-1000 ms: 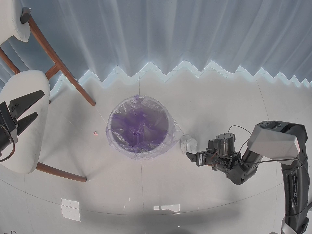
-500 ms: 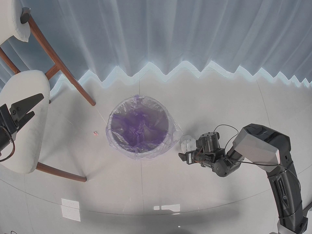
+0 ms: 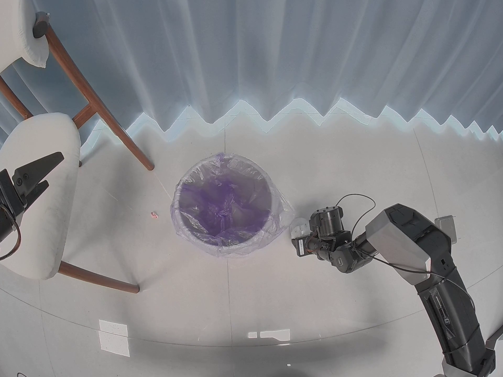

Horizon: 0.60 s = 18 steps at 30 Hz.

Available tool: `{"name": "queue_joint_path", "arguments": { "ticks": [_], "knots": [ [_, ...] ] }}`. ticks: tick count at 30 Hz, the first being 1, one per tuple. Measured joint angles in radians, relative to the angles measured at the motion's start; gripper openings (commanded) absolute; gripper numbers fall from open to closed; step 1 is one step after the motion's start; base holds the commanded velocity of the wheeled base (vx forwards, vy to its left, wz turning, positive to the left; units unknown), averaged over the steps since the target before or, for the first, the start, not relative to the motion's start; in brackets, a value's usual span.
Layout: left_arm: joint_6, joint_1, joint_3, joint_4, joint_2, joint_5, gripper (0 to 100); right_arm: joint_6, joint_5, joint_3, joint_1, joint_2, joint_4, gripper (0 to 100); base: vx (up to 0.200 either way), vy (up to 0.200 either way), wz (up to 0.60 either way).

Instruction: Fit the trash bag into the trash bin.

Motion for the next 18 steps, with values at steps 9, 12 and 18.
{"name": "queue_joint_path", "arguments": {
  "ticks": [9, 12, 18],
  "knots": [
    [0.003, 0.012, 0.020, 0.000, -0.018, 0.000, 100, -0.002, -0.002, -0.021, -0.014, 0.009, -0.005, 0, 0.000, 0.000, 0.00],
    [0.023, 0.010, 0.029, 0.000, -0.027, 0.000, 100, 0.000, -0.003, 0.002, -0.019, -0.022, -0.004, 0, 0.000, 0.000, 0.00],
    [0.057, 0.006, 0.053, 0.001, -0.046, 0.000, 100, 0.008, 0.000, 0.161, -0.035, -0.124, -0.013, 0, 0.000, 0.000, 0.00]
  ]
}}
